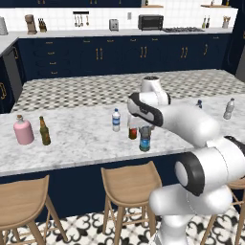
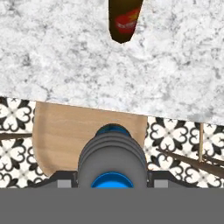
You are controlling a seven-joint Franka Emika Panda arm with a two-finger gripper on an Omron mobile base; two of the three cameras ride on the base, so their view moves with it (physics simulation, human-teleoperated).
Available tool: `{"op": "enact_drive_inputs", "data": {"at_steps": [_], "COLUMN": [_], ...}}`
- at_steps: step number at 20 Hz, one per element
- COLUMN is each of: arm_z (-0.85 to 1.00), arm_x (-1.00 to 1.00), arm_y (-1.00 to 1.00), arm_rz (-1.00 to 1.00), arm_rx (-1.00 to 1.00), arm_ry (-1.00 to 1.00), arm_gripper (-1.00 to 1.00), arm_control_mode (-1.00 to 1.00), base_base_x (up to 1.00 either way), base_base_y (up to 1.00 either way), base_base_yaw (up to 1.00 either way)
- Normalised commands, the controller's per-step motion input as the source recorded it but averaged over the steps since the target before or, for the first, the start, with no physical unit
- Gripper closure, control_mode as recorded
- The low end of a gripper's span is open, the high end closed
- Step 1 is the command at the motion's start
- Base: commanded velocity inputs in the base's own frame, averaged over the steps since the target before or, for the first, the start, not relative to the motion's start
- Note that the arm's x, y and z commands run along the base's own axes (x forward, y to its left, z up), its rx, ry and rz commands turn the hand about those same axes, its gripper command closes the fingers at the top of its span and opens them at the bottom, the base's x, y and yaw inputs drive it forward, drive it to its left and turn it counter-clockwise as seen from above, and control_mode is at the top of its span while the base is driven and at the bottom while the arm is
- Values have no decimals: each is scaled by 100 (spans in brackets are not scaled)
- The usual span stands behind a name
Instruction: Move the plastic bottles in the middle to the plastics group, and the glass bottles in the middle to the glass group.
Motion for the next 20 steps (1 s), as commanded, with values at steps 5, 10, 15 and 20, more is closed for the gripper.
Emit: {"op": "enact_drive_inputs", "data": {"at_steps": [5,10,15,20], "arm_z": [34,29,27,13], "arm_x": [-8,-16,-12,-11], "arm_y": [-100,-90,-90,-92], "arm_rz": [-12,-6,-1,-2], "arm_rx": [1,1,0,0], "arm_ry": [0,0,0,0], "arm_gripper": [100,100,100,100], "arm_control_mode": [-100,-100,-100,-100], "base_base_x": [0,0,0,0], "base_base_y": [0,0,0,0], "base_base_yaw": [0,0,0,0]}}
